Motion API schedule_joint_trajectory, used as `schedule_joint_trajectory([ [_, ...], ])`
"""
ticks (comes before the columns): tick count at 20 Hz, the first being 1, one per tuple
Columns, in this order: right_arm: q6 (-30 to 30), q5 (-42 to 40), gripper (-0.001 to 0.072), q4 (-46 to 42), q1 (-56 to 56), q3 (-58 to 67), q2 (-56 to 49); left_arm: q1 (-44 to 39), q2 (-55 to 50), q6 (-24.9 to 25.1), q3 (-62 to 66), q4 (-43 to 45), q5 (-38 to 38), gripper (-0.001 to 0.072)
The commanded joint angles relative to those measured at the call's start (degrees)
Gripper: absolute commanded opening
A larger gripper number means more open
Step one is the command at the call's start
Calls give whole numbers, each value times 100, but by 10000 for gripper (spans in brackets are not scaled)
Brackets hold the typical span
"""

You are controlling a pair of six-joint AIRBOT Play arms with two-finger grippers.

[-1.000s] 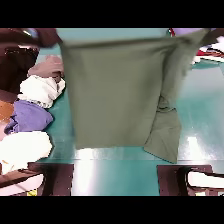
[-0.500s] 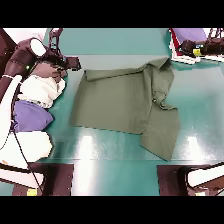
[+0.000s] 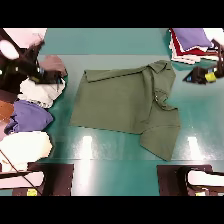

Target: Fold the shirts.

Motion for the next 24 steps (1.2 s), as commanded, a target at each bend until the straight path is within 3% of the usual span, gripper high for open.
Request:
schedule_joint_trajectory([
  [1, -243, 308, 296, 13, -254, -1515, 855, 188, 699, 452, -1777, -337, -170, 603],
  [5, -407, 328, 295, 225, -435, -2361, 1523, 188, 741, 1102, -3233, -1217, 192, 603],
  [8, -527, 361, 295, 796, -671, -2629, 1891, 188, 741, 1097, -3563, -1318, 627, 603],
  [12, -538, 365, 295, 894, -868, -2634, 2111, 170, 734, 1152, -3753, -1878, 1119, 603],
  [19, -533, 306, 296, 885, -1325, -2634, 2105, 170, 734, 1141, -3768, -2039, 1161, 600],
  [20, -533, 304, 295, 885, -1432, -2634, 2105, 170, 734, 1139, -3768, -2050, 1158, 578],
  [21, -533, 304, 296, 885, -1521, -2634, 2105, 170, 734, 1145, -3768, -2050, 1150, 344],
  [22, -533, 302, 296, 885, -1615, -2634, 2105, 170, 734, 1152, -3768, -2052, 1141, 191],
  [24, -533, 302, 296, 833, -1777, -2634, 2105, 170, 734, 1141, -3766, -2050, 1130, 175],
])
